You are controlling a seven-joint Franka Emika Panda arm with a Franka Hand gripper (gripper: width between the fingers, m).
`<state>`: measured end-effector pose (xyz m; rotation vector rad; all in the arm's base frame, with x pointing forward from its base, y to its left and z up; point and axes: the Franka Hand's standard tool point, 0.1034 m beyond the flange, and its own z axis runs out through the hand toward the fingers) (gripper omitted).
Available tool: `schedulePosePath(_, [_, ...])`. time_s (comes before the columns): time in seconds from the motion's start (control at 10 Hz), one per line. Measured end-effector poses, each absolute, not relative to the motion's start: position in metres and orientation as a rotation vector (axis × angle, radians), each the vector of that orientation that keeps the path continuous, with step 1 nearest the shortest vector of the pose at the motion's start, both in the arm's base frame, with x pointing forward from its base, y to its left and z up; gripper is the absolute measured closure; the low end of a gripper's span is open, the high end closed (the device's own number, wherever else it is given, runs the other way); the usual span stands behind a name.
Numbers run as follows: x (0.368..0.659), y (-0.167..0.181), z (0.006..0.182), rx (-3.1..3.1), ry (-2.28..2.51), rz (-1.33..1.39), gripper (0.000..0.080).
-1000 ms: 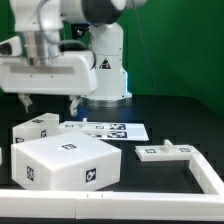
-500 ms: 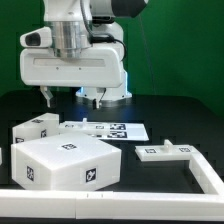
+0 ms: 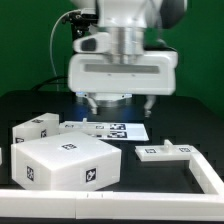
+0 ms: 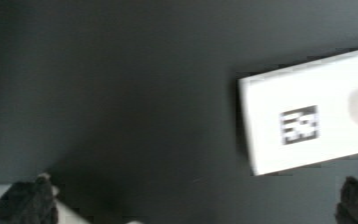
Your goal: Assemble cabinet
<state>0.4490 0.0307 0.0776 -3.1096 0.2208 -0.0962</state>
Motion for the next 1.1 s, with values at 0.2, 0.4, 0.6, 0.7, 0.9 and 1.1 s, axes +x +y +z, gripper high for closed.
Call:
schedulePosePath(0.2, [0.449, 0.029, 0.077, -3.113, 0.199, -0.095, 0.0003])
schedulePosePath(0.4, [0.441, 0.047, 0.065, -3.105, 0.194, -0.080, 0.0003])
schedulePosePath(0.6, [0.453, 0.080, 0.049, -3.078, 0.240, -0.069, 0.0003])
schedulePosePath(0.7, [0.461, 0.101, 0.037, -3.073, 0.265, -0.088, 0.0003])
schedulePosePath(0.9, [0.459, 0.105, 0.036, -3.082, 0.253, -0.084, 0.0003])
schedulePosePath(1.1, [0.458, 0.107, 0.033, -3.082, 0.255, -0.087, 0.0003])
